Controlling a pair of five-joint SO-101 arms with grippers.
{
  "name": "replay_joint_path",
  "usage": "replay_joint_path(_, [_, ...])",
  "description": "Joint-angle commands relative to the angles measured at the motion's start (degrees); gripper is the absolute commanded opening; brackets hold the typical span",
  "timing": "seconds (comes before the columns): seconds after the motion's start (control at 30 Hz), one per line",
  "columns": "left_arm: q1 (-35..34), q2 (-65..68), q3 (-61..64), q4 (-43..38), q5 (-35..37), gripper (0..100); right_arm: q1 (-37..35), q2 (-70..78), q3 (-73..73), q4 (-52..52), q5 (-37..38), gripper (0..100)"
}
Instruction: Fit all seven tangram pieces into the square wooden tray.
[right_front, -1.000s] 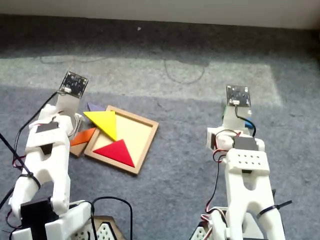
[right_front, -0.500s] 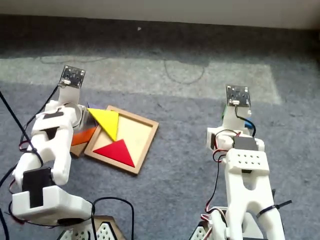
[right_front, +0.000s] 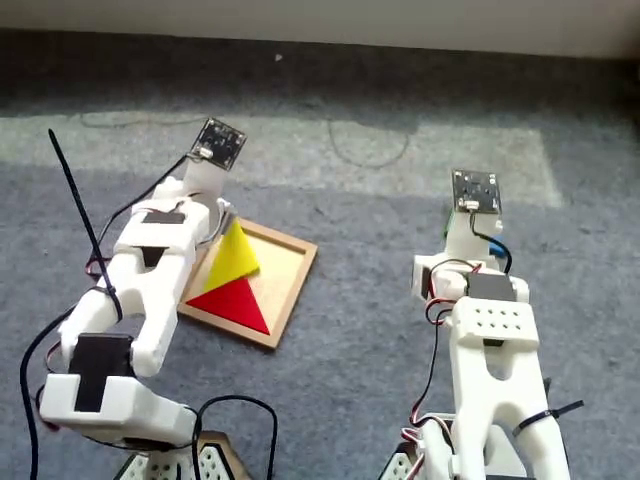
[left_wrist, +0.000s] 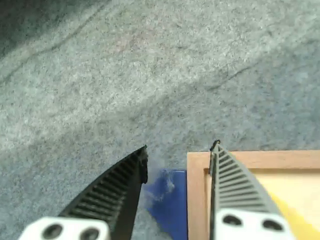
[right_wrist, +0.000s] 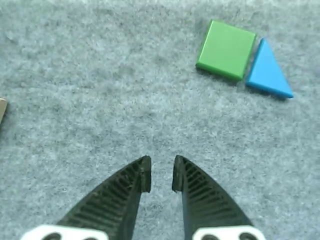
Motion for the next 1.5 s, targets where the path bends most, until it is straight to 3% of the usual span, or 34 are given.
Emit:
replay_joint_path(0.0, [1.3,-0.8,-4.4,1.4,0.4,21,0.3,-1.5,-0.2,-1.5,0.1,8.0])
replay_joint_path(0.2, [3.5,-5.6,-6.0,14.2,-6.3,20,0.3,-1.5,-0.2,-1.5,0.1,8.0])
replay_joint_path(0.53, [6.4,-15.9,-5.4,24.9,-6.4,20,0.3,-1.5,-0.2,-1.5,0.1,8.0])
replay_joint_path(0.7, [9.6,-16.7,1.8,22.2,-6.4,20,0.4,-1.5,-0.2,-1.5,0.1,8.0])
replay_joint_path(0.93, [4.9,-16.7,12.0,9.7,-6.5,20,0.4,-1.5,-0.1,-1.5,0.1,8.0])
replay_joint_path(1.27, [-2.4,-17.5,14.9,10.1,-6.9,21,0.4,-1.5,-0.1,-1.5,0.1,8.0])
replay_joint_path(1.47, [-2.1,-26.8,14.9,18.5,-6.9,21,0.4,-1.5,-0.1,-1.5,0.1,8.0])
